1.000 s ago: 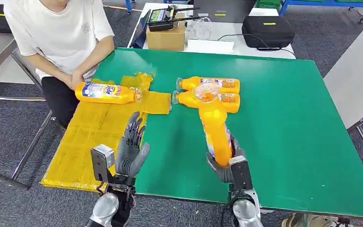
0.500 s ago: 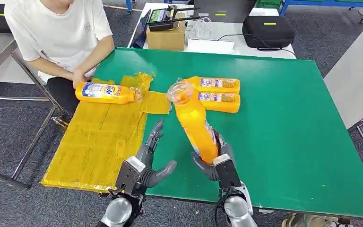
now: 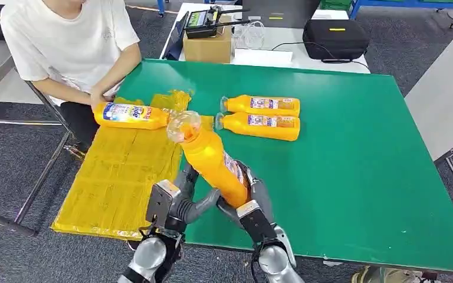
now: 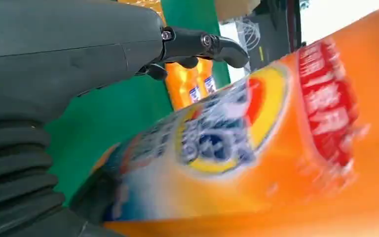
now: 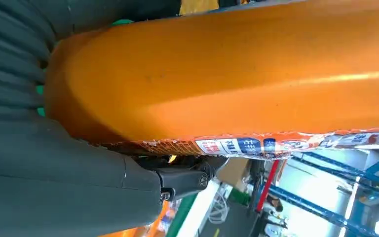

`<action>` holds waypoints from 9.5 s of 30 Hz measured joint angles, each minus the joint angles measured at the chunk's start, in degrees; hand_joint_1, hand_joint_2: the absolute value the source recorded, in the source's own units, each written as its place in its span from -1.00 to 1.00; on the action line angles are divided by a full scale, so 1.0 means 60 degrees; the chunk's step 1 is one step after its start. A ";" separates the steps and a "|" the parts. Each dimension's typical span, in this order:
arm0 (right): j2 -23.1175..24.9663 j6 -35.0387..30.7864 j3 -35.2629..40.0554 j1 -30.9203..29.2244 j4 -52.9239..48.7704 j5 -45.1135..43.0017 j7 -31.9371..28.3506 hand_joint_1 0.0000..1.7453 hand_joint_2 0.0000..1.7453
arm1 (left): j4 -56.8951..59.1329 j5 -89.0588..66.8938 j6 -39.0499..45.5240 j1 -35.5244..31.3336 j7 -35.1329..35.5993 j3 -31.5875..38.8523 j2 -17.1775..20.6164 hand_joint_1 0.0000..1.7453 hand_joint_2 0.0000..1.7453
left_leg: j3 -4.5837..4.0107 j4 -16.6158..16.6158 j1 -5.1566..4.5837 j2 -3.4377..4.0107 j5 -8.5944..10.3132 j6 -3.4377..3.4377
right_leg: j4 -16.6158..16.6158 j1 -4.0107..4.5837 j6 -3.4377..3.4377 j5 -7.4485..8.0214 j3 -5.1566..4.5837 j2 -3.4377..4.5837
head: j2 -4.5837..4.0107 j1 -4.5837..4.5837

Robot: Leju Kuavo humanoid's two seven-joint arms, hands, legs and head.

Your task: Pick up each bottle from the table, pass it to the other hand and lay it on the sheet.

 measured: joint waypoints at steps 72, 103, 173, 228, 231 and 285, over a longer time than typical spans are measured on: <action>-0.0131 -0.0120 -0.0080 0.0403 0.0430 -0.0152 0.0025 -1.00 -1.00 | 0.3654 -1.2234 0.5021 -0.2339 0.2702 0.2113 0.1974 0.72 1.00 | -0.0013 0.0000 0.0001 0.0002 0.0003 0.0000 | 0.0004 0.0001 0.0000 0.0000 -0.0010 0.0001 | 0.0000 0.0004; -0.0120 0.0069 -0.0808 0.0714 0.0368 -0.0134 0.0167 -1.00 -1.00 | 0.4375 -0.8721 0.0565 -0.2427 0.0730 0.1013 0.2459 -1.00 1.00 | 0.0049 -0.0002 -0.0002 -0.0021 0.0015 -0.0002 | 0.0003 -0.0003 -0.0001 0.0000 0.0060 -0.0028 | 0.0000 0.0004; -0.2947 0.1413 -0.0007 -0.1907 0.2487 0.7479 0.5594 1.00 1.00 | -0.3574 -0.0877 0.1884 -0.0255 -0.3180 0.0849 0.0878 -1.00 1.00 | 0.0109 0.0002 -0.0007 0.0004 0.0007 0.0002 | -0.0020 -0.0004 0.0000 0.0002 0.0088 -0.0013 | 0.0000 0.0003; -0.0616 0.0627 -0.1660 0.0470 -0.2174 -0.0389 0.0783 1.00 1.00 | 0.0098 -0.1475 0.0772 0.0261 -0.0998 -0.0382 -0.0120 -1.00 1.00 | 0.0018 -0.0001 0.0013 -0.0021 -0.0008 0.0025 | -0.0065 0.0016 0.0002 0.0001 0.0064 -0.0030 | 0.0000 0.0004; -0.0627 0.0660 -0.1268 0.0247 -0.1982 0.0174 0.0907 1.00 1.00 | 0.0098 -0.1602 0.0554 0.0231 -0.0889 -0.0455 -0.0116 -1.00 1.00 | 0.0017 -0.0001 0.0013 -0.0022 -0.0008 0.0025 | -0.0065 0.0017 0.0002 0.0001 0.0064 -0.0031 | 0.0000 0.0000; -0.1002 -0.0076 0.2521 -0.1544 0.0765 0.2525 0.2379 -1.00 -1.00 | -0.0685 0.1774 0.0229 0.0211 0.0623 0.0783 -0.0222 1.00 1.00 | 0.0006 0.0001 0.0014 -0.0018 -0.0007 0.0024 | -0.0064 0.0018 0.0002 0.0001 0.0048 -0.0029 | 0.0000 0.0000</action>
